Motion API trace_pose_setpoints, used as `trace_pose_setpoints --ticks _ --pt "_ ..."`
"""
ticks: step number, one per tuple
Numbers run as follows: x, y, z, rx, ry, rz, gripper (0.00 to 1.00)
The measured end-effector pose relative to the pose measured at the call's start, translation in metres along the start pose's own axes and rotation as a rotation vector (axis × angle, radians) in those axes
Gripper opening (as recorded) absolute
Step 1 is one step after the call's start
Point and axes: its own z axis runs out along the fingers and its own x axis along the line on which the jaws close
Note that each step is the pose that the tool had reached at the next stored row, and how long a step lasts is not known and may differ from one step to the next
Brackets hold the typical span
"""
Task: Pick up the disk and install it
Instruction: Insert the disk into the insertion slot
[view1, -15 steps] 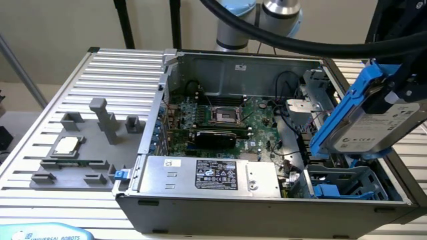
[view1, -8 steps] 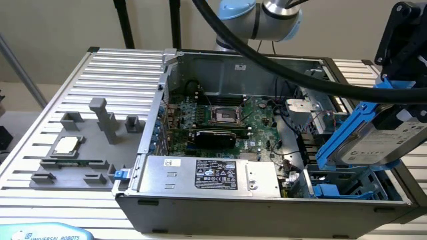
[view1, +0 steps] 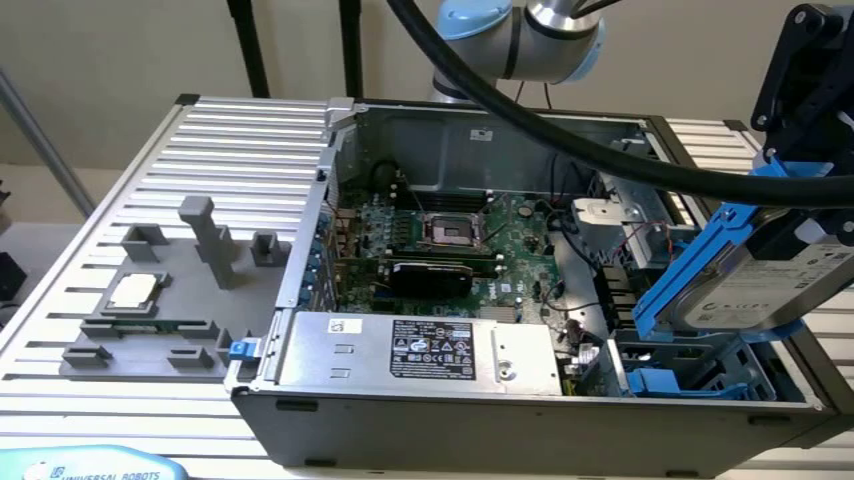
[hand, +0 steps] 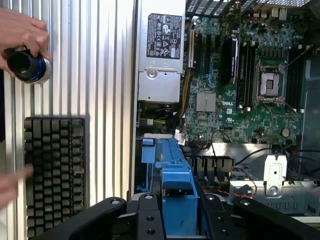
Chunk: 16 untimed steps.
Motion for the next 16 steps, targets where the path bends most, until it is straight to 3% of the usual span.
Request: trace_pose_setpoints --ticks 10,16 --pt "-0.0001 0.0 0.0003 -0.0001 0.0016 0.0 0.33" --pt "0.0005 -0.0048 0.0093 -0.0012 0.0033 0.0 0.33"
